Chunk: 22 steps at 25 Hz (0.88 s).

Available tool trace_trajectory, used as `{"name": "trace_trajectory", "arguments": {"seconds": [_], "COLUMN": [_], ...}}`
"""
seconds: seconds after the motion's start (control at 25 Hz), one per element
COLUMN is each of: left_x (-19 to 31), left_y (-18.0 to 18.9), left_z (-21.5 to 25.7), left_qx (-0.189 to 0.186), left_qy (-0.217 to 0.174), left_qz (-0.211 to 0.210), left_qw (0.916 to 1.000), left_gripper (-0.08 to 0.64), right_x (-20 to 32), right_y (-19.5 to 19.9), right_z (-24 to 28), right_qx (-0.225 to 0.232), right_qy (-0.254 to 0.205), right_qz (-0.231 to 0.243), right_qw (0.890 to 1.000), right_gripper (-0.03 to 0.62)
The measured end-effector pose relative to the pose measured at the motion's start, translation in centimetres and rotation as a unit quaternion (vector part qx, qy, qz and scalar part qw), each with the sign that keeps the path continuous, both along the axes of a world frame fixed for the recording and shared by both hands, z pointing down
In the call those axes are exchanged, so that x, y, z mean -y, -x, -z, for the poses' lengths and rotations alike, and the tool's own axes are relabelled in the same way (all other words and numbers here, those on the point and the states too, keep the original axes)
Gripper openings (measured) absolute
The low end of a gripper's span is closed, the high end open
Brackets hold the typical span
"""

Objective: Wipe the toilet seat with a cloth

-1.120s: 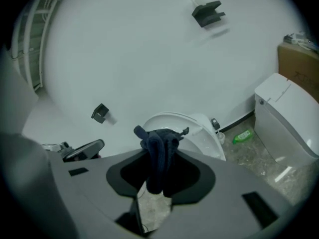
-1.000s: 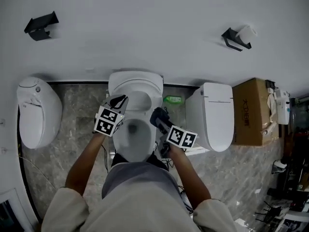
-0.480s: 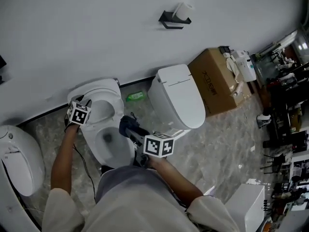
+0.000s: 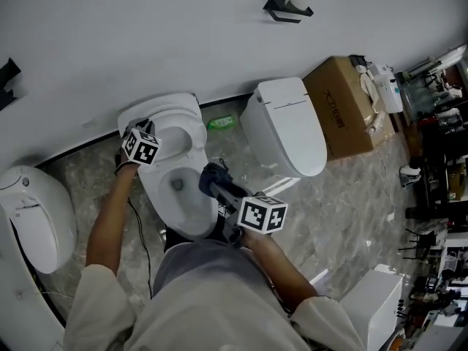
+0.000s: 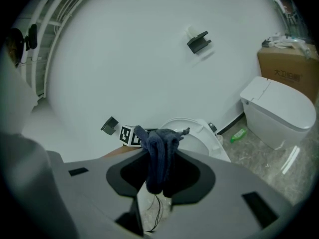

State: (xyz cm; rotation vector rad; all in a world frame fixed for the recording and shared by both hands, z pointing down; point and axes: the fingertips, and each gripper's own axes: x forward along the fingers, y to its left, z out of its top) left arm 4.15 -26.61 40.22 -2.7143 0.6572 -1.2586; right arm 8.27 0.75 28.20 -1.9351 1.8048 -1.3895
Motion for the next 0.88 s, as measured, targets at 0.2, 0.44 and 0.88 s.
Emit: {"name": "trace_trajectory", "arguments": {"seconds": [0.2,0.44,0.88], "left_x": [-2.4,-6.4,-14.6], "left_y": [-0.5,1.2,3.5], "left_z": [0.6,1.1,1.1], "left_qx": [0.01,0.026,0.063], "left_qy": [-0.025,-0.041,-0.087], "left_qz": [-0.009,-0.01,0.016], "left_qw": [0.9996,0.9988,0.9941], "left_gripper": [0.034,0.034,0.034], "right_x": [0.1,-1.0,-5.1], "right_y": [-0.1,-0.2,-1.0], "right_z": [0.5,0.7,-0.3], "right_qx": [0.003,0.018,0.045], "right_qy": [-0.018,-0.033,-0.035], "right_qz": [0.018,0.049,0.11], "right_qw": [1.0,0.998,0.992], "right_gripper": [0.114,0.114,0.114]}}
